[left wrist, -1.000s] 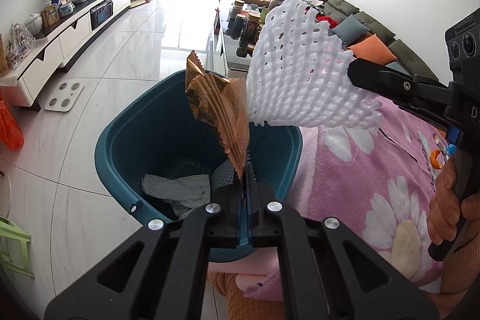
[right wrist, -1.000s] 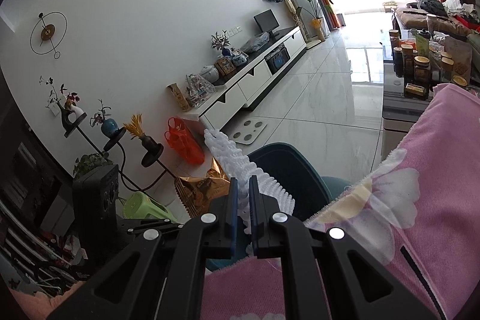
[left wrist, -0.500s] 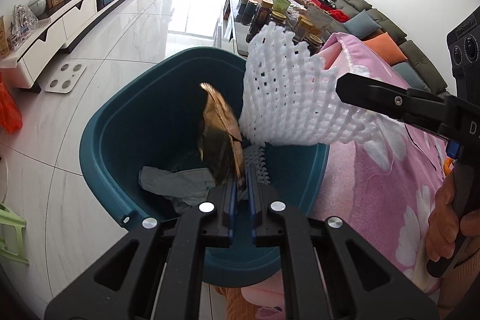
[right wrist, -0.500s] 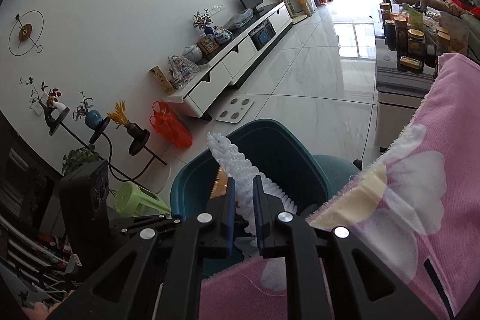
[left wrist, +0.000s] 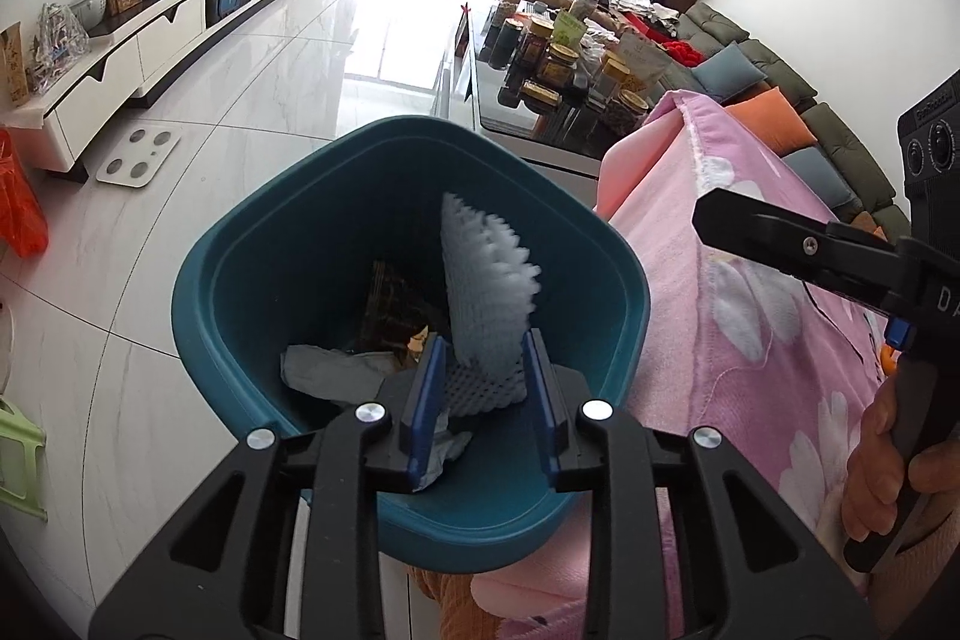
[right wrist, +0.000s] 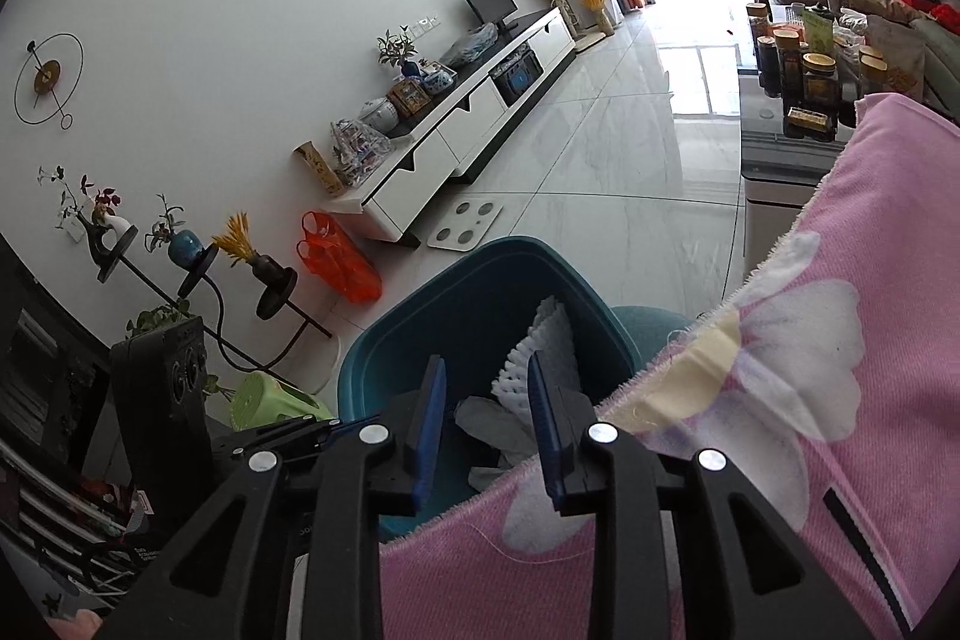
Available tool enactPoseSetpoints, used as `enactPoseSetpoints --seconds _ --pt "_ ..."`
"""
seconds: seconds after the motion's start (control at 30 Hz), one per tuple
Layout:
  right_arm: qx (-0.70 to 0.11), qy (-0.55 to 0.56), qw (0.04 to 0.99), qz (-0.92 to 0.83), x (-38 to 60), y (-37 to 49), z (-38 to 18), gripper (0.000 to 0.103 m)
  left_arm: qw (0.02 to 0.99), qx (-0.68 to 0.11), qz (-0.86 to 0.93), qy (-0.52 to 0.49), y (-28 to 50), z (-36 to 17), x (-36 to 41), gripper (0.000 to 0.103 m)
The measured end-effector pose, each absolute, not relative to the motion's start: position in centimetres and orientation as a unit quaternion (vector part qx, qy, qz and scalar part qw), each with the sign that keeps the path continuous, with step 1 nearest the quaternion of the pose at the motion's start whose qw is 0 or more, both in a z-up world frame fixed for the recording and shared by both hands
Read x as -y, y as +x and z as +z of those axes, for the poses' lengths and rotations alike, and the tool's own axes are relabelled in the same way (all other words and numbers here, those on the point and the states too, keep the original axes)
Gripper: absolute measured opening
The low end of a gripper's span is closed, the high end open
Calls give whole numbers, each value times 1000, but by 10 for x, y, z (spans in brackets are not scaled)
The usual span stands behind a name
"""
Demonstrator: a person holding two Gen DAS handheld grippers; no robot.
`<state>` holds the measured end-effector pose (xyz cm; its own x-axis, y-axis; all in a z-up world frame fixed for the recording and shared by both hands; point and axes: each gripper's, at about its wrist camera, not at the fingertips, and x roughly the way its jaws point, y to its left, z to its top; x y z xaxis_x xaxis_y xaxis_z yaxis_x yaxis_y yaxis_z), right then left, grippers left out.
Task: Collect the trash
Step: 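Open left tool to drop the snack bag while right tool releases the foam net into the bin, then move both open tools back over the trash on the table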
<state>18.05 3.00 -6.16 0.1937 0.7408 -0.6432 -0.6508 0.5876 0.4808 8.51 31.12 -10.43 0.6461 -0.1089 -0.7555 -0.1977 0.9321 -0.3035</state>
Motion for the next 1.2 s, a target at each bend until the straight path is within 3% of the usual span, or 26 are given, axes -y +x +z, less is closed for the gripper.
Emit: enactPoseSetpoints --seconds 0.33,0.6,1.2 --pt "-391 53 795 461 27 150 -28 35 921 -357 -28 -151 57 -54 -265 41" --pt "-346 58 833 427 112 123 -8 37 927 -338 -120 -108 48 -30 -185 45" --pt "-298 112 932 173 345 44 -5 44 852 -379 -361 -5 43 -48 34 49"
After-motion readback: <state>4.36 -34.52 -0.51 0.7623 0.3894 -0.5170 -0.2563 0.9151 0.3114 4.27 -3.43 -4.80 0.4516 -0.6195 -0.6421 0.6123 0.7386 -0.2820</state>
